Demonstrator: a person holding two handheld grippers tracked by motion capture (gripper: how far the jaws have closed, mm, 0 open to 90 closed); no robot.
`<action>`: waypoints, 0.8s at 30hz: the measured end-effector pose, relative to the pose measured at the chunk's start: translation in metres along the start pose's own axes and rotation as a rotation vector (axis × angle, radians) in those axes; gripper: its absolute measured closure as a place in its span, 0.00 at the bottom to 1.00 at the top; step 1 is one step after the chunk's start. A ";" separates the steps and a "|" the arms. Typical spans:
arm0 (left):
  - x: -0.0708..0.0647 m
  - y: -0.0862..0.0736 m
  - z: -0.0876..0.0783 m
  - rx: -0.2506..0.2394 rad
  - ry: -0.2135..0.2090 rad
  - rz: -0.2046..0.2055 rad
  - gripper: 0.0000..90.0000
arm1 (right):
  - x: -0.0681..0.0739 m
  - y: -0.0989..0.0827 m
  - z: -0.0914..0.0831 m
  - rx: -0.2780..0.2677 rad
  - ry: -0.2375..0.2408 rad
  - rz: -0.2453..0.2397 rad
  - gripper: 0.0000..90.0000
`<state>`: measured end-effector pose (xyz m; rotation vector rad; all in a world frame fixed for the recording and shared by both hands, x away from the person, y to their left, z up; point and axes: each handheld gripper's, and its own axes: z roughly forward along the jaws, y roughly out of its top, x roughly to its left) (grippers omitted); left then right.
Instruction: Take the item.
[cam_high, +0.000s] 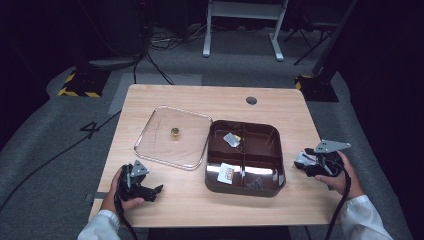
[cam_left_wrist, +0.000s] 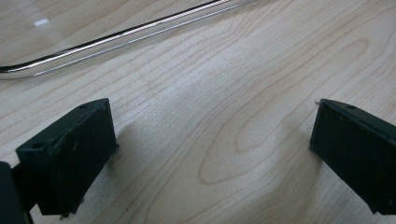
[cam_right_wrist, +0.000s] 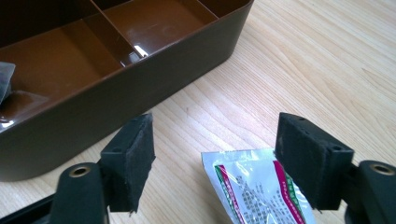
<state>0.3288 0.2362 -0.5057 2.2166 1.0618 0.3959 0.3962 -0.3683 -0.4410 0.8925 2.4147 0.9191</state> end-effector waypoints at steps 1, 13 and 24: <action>0.000 0.000 0.000 0.000 0.000 0.002 0.01 | 0.000 -0.001 -0.001 0.001 -0.004 0.000 0.31; 0.000 0.000 0.000 0.000 0.000 0.000 0.01 | 0.007 -0.017 -0.011 0.000 -0.055 -0.011 0.26; 0.000 0.000 0.000 0.000 0.000 0.001 0.01 | 0.009 -0.044 -0.012 0.002 -0.078 0.024 0.25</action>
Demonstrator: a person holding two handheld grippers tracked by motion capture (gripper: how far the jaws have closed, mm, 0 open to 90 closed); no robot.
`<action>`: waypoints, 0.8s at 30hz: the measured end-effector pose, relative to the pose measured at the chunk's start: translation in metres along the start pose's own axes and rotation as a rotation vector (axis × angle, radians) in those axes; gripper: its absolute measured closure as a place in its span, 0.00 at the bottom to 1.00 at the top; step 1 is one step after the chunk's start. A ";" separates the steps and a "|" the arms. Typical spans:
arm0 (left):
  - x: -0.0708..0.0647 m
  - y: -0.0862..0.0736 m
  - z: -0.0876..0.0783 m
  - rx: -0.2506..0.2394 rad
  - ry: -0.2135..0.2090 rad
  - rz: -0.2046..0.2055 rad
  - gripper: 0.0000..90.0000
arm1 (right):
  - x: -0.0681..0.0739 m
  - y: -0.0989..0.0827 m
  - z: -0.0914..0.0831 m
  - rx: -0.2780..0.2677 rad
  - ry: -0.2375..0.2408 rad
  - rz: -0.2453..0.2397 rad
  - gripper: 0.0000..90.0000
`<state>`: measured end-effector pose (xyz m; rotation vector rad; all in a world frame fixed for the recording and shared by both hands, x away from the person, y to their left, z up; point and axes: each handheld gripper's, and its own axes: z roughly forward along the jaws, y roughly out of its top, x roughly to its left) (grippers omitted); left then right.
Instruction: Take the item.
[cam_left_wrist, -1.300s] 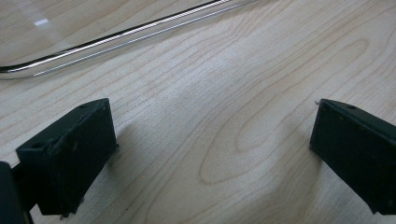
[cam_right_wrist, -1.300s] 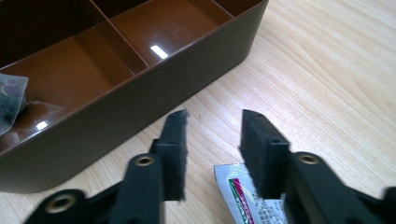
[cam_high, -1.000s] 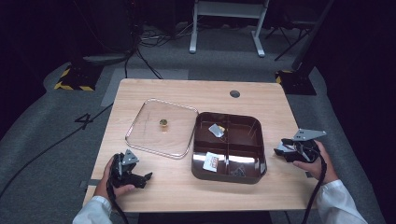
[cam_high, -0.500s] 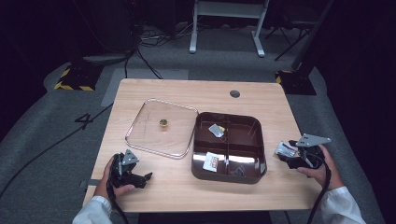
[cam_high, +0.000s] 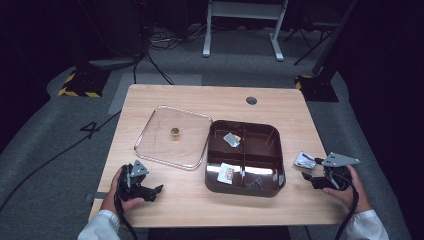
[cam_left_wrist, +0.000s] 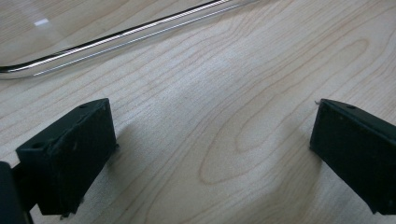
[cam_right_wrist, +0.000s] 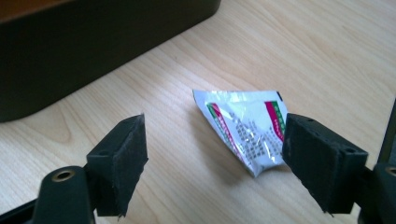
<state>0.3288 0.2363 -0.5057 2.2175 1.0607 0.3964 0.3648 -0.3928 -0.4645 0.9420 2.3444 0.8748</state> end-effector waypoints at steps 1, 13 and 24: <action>0.000 0.000 0.000 0.000 0.000 -0.001 0.00 | 0.000 -0.002 0.000 0.000 -0.001 0.006 0.25; 0.000 0.000 0.000 -0.002 0.000 -0.005 0.00 | -0.002 -0.029 0.006 0.013 -0.002 0.081 0.24; 0.000 0.000 0.000 -0.001 -0.001 -0.004 0.00 | -0.004 -0.048 0.009 -0.034 0.036 0.201 0.22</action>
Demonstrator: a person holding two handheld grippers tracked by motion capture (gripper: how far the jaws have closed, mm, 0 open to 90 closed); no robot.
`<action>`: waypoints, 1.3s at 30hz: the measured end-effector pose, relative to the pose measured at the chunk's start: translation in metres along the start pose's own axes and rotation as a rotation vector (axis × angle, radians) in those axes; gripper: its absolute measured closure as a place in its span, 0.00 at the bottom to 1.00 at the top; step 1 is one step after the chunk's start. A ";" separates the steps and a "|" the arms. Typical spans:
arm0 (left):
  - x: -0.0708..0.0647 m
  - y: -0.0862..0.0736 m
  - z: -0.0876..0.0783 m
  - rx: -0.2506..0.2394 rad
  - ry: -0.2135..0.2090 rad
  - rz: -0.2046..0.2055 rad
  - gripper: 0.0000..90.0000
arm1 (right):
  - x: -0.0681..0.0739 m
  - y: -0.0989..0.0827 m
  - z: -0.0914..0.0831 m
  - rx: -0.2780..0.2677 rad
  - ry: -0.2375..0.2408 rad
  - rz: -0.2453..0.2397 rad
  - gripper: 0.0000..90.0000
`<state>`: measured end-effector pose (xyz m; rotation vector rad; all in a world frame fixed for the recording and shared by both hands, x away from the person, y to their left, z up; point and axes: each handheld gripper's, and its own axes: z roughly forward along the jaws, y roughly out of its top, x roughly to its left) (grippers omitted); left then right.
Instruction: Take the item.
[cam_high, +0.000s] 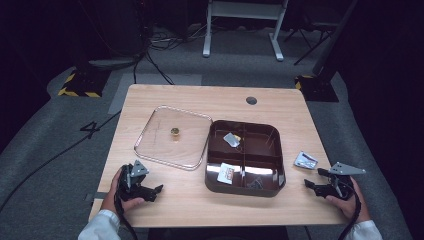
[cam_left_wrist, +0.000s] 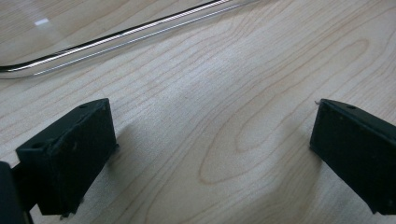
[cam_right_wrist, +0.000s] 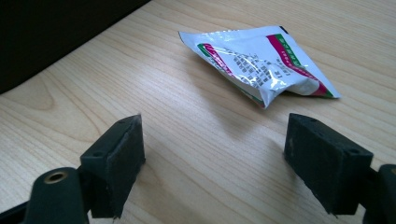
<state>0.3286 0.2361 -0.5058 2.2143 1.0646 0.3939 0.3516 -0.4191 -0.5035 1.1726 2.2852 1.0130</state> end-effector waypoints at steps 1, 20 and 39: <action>0.000 0.000 0.000 0.000 0.002 0.001 0.00 | 0.000 0.000 0.000 -0.001 -0.003 0.001 0.22; -0.001 0.000 0.000 0.000 -0.002 -0.007 0.00 | -0.001 -0.001 -0.001 -0.001 -0.016 0.016 0.22; 0.000 -0.001 0.000 0.000 -0.005 -0.006 0.00 | -0.001 -0.001 -0.001 -0.001 -0.018 0.017 0.22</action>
